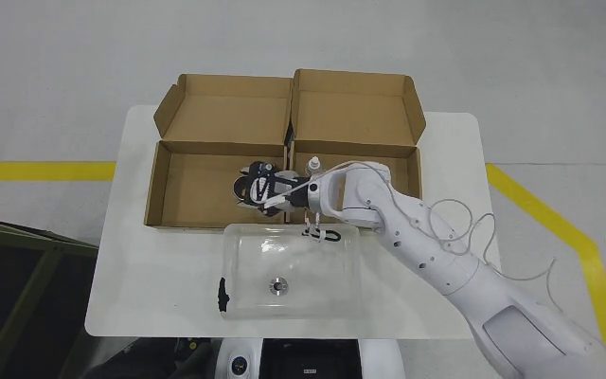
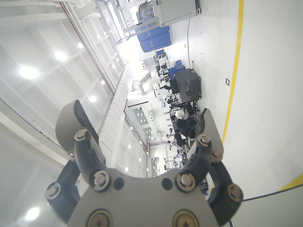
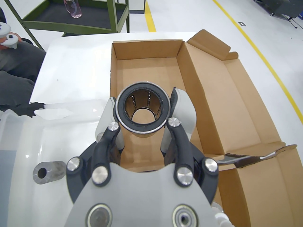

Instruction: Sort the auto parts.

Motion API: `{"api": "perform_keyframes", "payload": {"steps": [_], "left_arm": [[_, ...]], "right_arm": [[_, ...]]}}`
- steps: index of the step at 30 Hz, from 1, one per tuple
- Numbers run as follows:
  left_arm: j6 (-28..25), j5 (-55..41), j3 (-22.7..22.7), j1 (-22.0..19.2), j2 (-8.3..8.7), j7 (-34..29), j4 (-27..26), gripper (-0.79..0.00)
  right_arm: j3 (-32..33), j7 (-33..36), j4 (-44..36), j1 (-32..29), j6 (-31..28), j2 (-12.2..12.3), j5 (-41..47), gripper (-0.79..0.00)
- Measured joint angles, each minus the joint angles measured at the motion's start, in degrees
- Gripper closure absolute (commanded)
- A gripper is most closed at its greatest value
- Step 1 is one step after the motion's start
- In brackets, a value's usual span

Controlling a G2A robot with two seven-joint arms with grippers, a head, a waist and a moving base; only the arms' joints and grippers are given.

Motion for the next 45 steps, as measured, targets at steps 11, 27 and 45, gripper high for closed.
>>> {"api": "perform_keyframes", "payload": {"steps": [11,27,45], "left_arm": [[0.0,0.0,0.0,0.0,0.0,0.0,0.0,-0.785],[0.0,0.0,0.0,0.0,0.0,0.0,0.0,-0.785],[0.0,0.0,0.0,0.0,0.0,0.0,0.0,-0.785]], "right_arm": [[-2.7,-0.4,9.5,5.4,2.6,-3.4,-1.9,0.0],[-6.3,-2.2,20.5,7.5,4.0,-7.5,-5.9,0.0],[-6.8,-2.2,25.9,9.1,3.3,-10.4,-10.0,-0.443]]}}
